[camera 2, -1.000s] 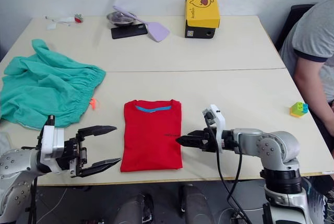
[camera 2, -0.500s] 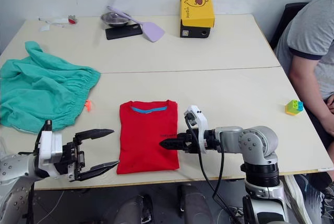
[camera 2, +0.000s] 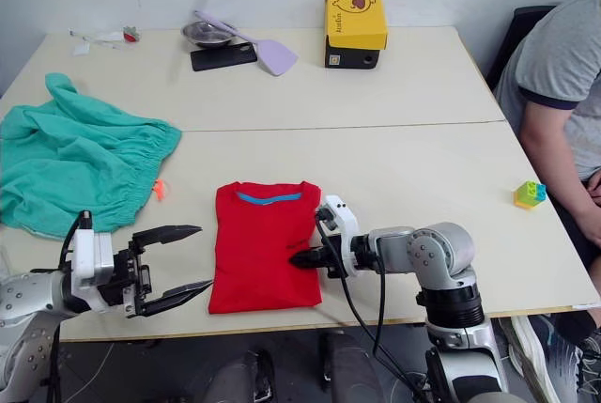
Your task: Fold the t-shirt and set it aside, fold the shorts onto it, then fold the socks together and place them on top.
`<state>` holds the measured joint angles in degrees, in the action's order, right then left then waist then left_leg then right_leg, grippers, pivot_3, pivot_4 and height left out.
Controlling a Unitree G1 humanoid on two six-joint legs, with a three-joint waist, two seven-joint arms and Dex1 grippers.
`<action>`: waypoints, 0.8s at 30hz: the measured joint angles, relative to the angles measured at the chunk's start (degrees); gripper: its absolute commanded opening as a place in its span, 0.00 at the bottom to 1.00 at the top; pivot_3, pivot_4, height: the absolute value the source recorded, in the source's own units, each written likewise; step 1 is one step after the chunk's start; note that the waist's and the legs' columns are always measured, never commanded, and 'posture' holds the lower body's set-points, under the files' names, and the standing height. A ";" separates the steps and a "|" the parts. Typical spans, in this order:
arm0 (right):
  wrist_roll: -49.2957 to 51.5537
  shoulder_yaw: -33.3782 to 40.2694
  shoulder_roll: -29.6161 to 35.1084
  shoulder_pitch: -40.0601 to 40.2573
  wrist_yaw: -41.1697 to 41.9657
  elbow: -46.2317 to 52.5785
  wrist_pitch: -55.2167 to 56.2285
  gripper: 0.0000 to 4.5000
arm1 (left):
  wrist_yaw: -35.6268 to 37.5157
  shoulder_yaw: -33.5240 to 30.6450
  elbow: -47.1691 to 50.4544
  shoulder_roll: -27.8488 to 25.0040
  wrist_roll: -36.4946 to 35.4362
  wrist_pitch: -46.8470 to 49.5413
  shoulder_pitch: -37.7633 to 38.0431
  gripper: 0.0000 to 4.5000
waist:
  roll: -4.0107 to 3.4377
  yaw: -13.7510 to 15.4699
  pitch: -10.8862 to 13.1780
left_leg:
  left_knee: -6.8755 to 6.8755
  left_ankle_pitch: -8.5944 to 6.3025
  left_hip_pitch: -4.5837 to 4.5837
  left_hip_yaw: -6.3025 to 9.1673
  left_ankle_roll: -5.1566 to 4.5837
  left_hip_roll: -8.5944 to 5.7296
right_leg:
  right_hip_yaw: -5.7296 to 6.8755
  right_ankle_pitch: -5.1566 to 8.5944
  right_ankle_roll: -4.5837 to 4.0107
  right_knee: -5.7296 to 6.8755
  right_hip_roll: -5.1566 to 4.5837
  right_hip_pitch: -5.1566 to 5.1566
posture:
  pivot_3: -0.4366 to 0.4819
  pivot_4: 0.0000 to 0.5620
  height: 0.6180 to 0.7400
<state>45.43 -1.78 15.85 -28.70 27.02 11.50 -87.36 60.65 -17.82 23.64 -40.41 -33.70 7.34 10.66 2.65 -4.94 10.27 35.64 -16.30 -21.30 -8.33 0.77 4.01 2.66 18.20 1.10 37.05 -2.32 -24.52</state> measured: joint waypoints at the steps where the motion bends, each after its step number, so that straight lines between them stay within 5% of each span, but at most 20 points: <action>1: -0.16 0.32 0.01 -0.04 -0.04 -0.12 0.08 0.00 | 0.00 0.11 -0.01 0.00 0.10 -0.04 -0.14 1.00 | 0.03 0.04 -0.02 | 0.00 0.01 0.00 0.00 -0.03 -0.02 | 0.00 -0.02 0.02 -0.01 -0.03 0.02 | 0.48 0.27 1.00; 6: 0.43 2.72 3.30 -0.03 1.11 -0.80 -0.22 0.00 | 0.15 1.26 -0.44 1.06 0.38 -0.56 -0.62 1.00 | -0.05 0.65 0.03 | 0.01 0.06 -0.05 0.02 -0.16 -0.21 | 0.01 -0.06 0.06 -0.05 -0.23 0.03 | 0.48 0.27 1.00; 16: -4.38 11.85 26.48 0.79 7.07 -11.99 9.24 0.00 | 0.88 4.38 -4.82 1.73 1.52 -2.03 -4.57 1.00 | -0.41 2.83 0.25 | 0.31 -0.20 -0.32 -0.01 -0.44 -0.27 | 0.04 -0.10 0.18 -0.28 -0.27 -0.02 | 0.48 0.27 1.00; 24: -11.36 10.62 38.14 1.21 16.99 -26.51 22.02 0.00 | 2.08 5.70 -8.01 1.76 1.91 -2.73 -8.04 1.00 | -0.78 3.16 0.47 | 0.44 -0.17 -0.31 -0.07 -0.43 -0.24 | 0.00 -0.17 0.32 -0.24 -0.18 -0.02 | 0.48 0.27 1.00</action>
<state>34.07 8.84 53.98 -27.49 44.01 -15.01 -65.34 62.73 -12.11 15.63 -38.65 -31.79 4.60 2.62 1.88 -1.78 10.73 36.08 -16.47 -21.61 -8.40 0.34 3.77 2.66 18.02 1.42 36.81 -2.50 -24.54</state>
